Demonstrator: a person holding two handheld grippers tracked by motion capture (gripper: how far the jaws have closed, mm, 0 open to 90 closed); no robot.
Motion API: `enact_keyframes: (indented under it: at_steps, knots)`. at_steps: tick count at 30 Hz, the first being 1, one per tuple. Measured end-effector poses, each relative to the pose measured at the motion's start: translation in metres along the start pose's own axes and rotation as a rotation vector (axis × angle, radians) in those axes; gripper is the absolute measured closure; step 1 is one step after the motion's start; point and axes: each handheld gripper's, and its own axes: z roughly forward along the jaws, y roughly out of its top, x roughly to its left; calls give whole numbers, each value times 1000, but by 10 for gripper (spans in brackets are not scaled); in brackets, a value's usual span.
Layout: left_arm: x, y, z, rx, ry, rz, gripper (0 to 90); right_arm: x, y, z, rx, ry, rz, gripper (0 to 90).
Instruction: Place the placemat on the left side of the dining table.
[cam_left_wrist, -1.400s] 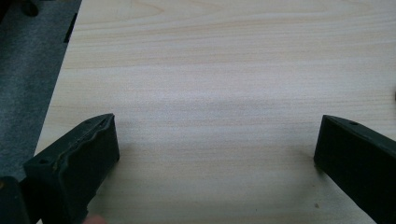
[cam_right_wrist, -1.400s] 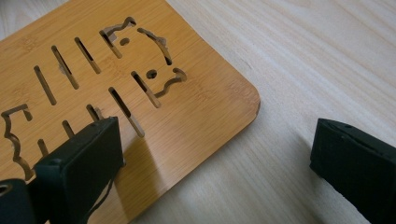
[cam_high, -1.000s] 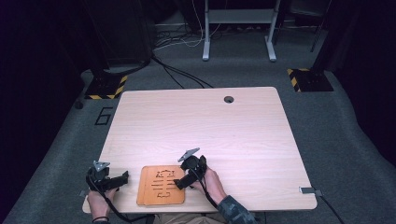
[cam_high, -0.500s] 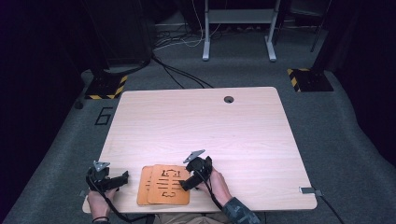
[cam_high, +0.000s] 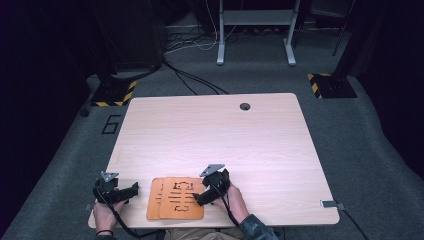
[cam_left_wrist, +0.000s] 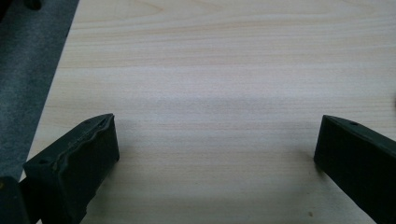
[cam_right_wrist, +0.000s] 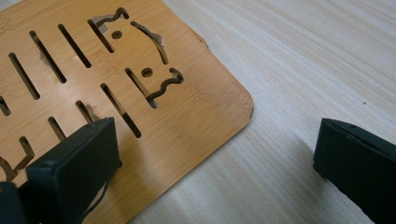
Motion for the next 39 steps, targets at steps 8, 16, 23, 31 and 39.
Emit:
enact_keyframes:
  at_steps: [8, 16, 23, 31, 39]
  knots:
    - [-9, 10, -15, -1, -69, -31, 0, 1, 0, 0, 0, 0, 8, 0]
    - [-27, 12, -26, 5, -134, 4, 0, 1, -1, 0, -3, 0, 9, 0]
    - [-45, 14, -34, 9, -200, 41, 0, 1, -1, 0, -4, -1, 10, 0]
    - [-67, 15, -38, 2, -259, 74, 1, 1, -1, 0, -4, -3, 10, 0]
    - [-83, 15, -39, -6, -287, 83, 3, 1, -1, 0, -8, -6, 9, 0]
